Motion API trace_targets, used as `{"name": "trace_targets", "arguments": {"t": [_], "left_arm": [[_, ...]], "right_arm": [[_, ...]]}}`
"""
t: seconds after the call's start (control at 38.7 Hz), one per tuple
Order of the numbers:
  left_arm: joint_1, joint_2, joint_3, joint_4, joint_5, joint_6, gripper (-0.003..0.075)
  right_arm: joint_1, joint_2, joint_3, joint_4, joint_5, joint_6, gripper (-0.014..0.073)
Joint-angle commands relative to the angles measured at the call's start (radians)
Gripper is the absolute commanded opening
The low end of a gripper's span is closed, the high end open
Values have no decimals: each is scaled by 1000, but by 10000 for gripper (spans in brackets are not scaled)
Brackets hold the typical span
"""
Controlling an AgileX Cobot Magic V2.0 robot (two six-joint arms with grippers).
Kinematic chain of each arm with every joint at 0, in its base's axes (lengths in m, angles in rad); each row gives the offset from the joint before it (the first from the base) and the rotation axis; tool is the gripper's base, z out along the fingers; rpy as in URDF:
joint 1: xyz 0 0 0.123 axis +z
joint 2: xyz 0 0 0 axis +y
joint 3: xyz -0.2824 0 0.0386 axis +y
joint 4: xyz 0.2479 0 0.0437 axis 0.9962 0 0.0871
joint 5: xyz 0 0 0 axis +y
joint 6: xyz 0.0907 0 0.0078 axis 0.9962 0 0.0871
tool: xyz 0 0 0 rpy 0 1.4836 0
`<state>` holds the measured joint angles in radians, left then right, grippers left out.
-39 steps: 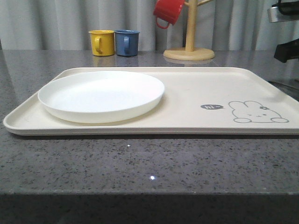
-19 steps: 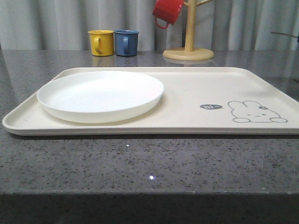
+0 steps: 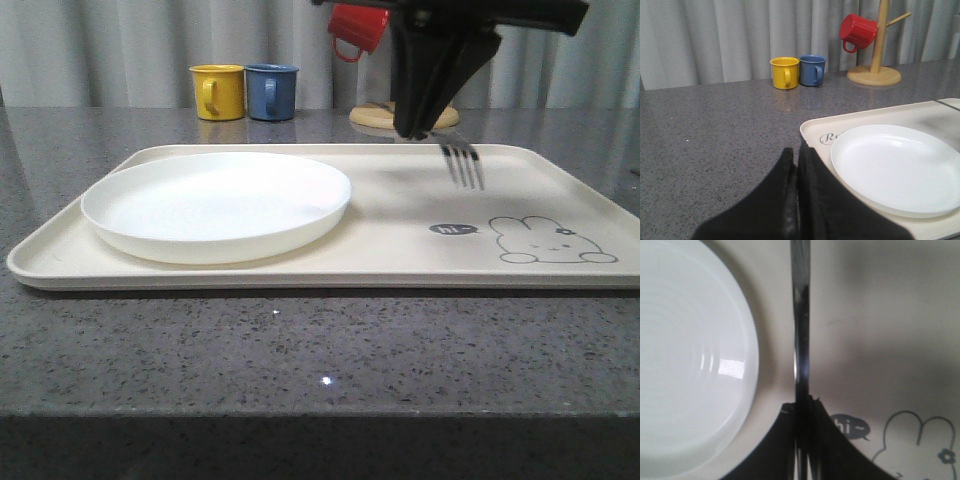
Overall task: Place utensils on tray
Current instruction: 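Carry the fork with the right gripper onto the tray beside the plate, then open the right gripper and lift it off the fork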
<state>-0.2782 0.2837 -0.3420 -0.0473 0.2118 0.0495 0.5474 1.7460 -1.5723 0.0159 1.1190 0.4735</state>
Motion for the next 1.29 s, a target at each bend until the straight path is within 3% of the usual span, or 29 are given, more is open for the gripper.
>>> {"name": "trace_targets", "arguments": {"t": [0.0, 0.31, 0.7, 0.8, 1.03, 1.27], "left_arm": [[2, 7, -26, -8, -86, -10, -18], [2, 7, -26, -8, -86, -10, -18], [2, 7, -26, -8, -86, -10, -18], [2, 7, -26, -8, -86, -10, -18], [2, 7, -26, -8, -86, -10, -18], [2, 7, -26, -8, -86, -10, -18]], "right_arm": [[-1, -15, -42, -26, -38, 63, -58], [-1, 61, -44, -60, -46, 148, -58], [-1, 82, -46, -58, -54, 148, -48], [-1, 82, -46, -58, -52, 148, 24], [-1, 65, -49, -58, -25, 145, 278], [-39, 35, -179, -51, 165, 13, 351]]}}
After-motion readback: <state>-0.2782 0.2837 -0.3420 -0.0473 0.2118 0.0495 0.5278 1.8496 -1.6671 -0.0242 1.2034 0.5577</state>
